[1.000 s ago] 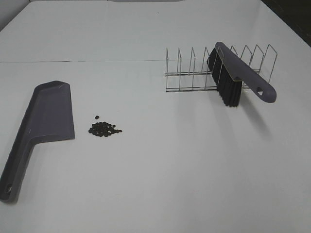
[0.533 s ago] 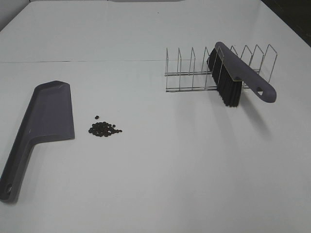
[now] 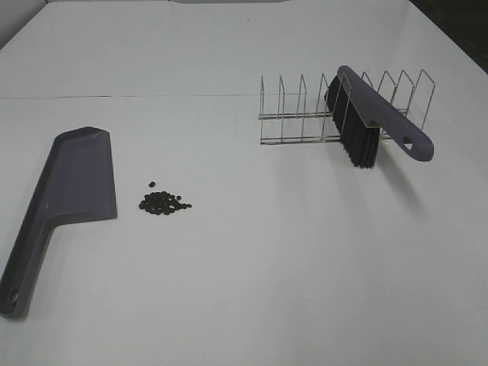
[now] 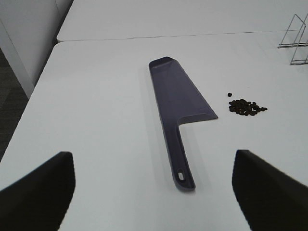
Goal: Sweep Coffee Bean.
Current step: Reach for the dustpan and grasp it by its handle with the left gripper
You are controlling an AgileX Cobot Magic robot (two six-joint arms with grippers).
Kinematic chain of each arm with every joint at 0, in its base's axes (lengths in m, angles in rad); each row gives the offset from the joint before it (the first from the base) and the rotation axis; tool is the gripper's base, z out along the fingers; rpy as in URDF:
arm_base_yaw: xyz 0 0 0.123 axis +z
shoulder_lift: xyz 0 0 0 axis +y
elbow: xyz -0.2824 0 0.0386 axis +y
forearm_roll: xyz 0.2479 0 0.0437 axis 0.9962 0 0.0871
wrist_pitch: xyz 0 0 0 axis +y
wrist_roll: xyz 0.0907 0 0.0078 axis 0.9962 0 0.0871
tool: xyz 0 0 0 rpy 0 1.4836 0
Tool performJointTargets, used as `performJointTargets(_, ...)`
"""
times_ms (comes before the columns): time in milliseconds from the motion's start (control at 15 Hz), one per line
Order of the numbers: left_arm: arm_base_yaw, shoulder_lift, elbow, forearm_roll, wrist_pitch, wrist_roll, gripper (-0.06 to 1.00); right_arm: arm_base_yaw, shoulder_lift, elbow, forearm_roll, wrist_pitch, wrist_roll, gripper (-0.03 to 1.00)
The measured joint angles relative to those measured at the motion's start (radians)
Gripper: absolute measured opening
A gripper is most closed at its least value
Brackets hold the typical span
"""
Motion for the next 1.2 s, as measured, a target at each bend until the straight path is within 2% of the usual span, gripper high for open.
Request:
performJointTargets(400, 0.000, 0.007, 0.000, 0.000, 0.000, -0.002, 0.81, 0.000, 0.000, 0.000, 0.000, 0.000, 0.000, 0.72)
performJointTargets(733, 0.000, 0.155, -0.027, 0.000, -0.007, -0.006, 0.81, 0.000, 0.000, 0.000, 0.000, 0.000, 0.000, 0.72)
performJointTargets(1200, 0.000, 0.482, -0.049, 0.000, -0.152, -0.049, 0.81, 0.000, 0.000, 0.000, 0.000, 0.000, 0.000, 0.72)
